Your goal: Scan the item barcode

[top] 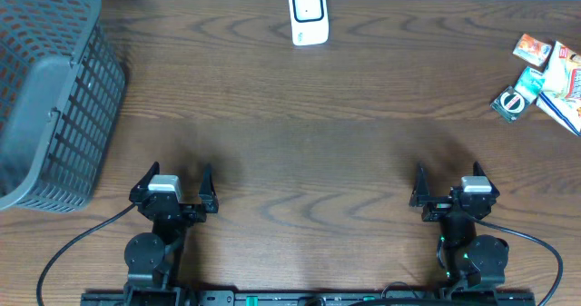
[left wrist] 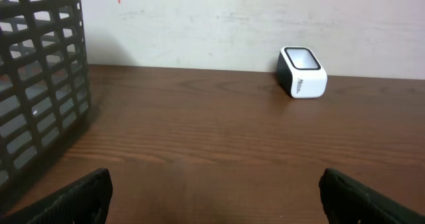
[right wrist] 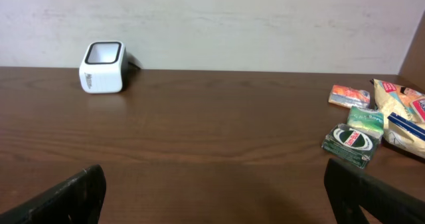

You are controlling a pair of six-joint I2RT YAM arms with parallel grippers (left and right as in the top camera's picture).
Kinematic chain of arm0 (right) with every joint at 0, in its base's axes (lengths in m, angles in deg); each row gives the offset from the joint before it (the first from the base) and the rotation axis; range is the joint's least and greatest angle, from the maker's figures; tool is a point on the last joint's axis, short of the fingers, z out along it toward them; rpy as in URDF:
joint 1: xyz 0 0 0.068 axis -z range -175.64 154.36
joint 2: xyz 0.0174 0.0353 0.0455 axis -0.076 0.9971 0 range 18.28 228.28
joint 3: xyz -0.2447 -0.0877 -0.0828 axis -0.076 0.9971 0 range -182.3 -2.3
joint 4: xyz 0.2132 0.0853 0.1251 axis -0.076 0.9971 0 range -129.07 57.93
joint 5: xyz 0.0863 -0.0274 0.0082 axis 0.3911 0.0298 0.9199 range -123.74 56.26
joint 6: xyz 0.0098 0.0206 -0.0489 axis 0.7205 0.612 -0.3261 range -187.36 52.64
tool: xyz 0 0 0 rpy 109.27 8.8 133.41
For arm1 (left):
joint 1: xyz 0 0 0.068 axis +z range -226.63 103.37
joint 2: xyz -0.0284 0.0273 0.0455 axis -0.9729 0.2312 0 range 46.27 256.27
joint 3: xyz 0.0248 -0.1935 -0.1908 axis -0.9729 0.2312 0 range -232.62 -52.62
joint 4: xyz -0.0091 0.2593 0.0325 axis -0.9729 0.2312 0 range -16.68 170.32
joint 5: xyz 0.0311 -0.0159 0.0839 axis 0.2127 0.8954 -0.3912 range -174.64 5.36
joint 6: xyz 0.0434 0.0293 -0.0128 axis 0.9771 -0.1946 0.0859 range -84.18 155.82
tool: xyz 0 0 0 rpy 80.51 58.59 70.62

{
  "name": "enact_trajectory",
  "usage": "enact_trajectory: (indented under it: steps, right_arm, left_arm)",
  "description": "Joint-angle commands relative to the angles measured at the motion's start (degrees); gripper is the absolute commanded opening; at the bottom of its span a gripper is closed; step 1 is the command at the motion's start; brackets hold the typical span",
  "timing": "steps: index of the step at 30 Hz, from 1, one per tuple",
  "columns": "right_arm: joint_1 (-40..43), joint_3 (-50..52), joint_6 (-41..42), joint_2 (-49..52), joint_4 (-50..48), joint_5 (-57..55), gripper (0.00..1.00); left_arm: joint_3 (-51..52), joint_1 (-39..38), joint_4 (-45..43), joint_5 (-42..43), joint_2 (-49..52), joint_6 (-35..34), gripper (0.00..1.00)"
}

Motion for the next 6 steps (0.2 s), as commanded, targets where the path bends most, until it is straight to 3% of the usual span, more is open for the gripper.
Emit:
enact_trajectory:
  steps: [1, 6]
  right_arm:
    - [0.2, 0.1, -0.7, -0.3, 0.2, 0.2, 0.99]
    - [0.2, 0.1, -0.7, -0.3, 0.2, 0.2, 0.99]
  left_arm:
    - [0.9, 0.3, 2.2, 1.2, -0.4, 1.2, 0.98]
    - [0.9, 0.3, 2.2, 1.2, -0.4, 1.2, 0.98]
